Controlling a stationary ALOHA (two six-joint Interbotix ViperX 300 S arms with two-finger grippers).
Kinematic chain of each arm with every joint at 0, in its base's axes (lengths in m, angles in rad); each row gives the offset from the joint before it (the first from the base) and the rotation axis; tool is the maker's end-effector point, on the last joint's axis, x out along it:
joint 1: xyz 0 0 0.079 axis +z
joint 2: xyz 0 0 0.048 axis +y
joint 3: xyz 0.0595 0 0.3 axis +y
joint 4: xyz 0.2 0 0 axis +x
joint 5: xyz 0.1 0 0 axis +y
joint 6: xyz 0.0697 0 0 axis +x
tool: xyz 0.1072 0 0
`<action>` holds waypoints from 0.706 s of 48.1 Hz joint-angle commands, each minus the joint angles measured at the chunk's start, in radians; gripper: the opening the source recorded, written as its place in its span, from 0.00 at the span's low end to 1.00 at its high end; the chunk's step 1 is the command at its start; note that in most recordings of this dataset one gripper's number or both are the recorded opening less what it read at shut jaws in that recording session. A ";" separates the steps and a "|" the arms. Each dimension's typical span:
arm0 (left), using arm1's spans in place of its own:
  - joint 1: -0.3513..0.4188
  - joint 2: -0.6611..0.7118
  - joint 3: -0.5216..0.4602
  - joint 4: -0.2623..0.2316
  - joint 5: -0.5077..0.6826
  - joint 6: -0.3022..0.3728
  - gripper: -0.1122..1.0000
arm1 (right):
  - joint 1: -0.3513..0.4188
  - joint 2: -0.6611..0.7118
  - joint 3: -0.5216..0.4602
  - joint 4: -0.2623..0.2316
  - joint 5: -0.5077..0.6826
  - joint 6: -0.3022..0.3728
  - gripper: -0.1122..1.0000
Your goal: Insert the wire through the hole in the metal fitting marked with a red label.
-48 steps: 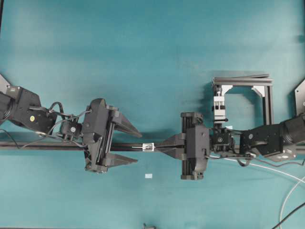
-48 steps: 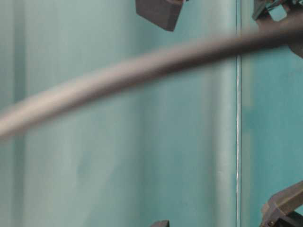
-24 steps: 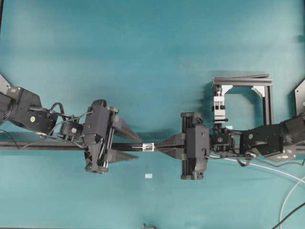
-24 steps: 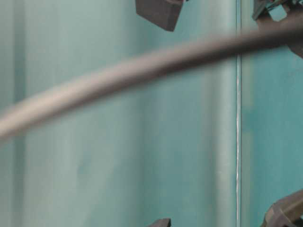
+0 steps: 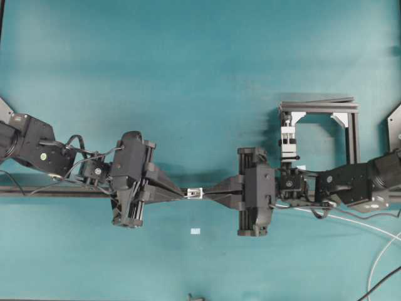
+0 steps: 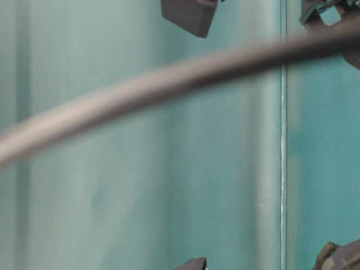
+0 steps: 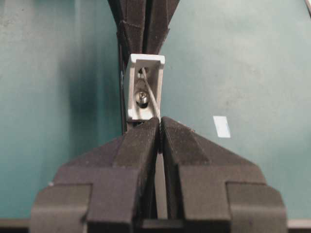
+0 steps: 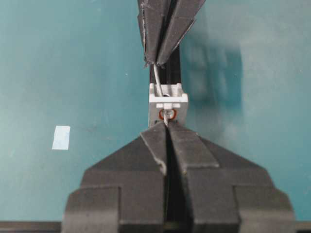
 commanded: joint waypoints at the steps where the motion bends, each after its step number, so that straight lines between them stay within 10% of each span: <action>1: -0.003 -0.012 -0.014 0.002 -0.003 0.002 0.01 | -0.005 -0.011 -0.012 0.000 0.003 0.003 0.10; 34: -0.005 -0.014 -0.008 0.002 -0.002 0.002 0.01 | -0.005 -0.034 -0.014 0.000 -0.026 0.002 0.15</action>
